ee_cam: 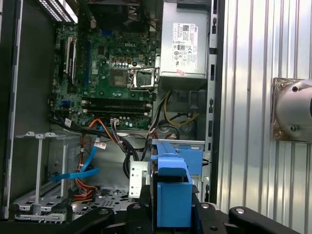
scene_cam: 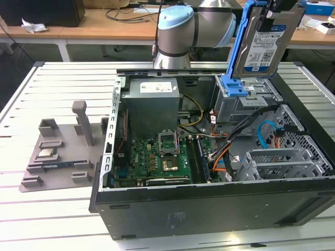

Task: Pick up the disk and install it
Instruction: 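Pick up the disk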

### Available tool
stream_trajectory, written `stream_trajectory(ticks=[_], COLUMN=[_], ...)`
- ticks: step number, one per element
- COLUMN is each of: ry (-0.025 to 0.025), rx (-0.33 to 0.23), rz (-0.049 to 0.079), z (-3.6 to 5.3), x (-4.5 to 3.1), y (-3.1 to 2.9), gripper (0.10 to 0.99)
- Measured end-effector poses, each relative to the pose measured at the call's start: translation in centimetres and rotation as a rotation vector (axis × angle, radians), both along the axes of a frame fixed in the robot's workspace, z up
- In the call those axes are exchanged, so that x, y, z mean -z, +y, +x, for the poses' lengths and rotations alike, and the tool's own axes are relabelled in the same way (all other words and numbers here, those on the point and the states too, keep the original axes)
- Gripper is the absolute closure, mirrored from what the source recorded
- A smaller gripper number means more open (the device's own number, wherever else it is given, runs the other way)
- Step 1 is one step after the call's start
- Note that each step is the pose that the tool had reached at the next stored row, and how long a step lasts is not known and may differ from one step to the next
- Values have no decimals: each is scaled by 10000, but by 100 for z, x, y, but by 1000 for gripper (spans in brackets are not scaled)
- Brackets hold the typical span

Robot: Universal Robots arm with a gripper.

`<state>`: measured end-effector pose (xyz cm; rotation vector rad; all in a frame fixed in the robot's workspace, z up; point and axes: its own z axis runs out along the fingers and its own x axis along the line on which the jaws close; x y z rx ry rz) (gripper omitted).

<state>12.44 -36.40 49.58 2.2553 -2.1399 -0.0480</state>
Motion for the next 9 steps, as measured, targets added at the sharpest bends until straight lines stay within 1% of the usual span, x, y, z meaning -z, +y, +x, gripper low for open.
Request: stream_trajectory(ticks=[2,4,9], ry=[0,0,0], rx=[0,0,0], rz=[0,0,0], z=[0,0,0], x=[1,1,2], y=[-57,-95,-263], gripper=[718,718,718])
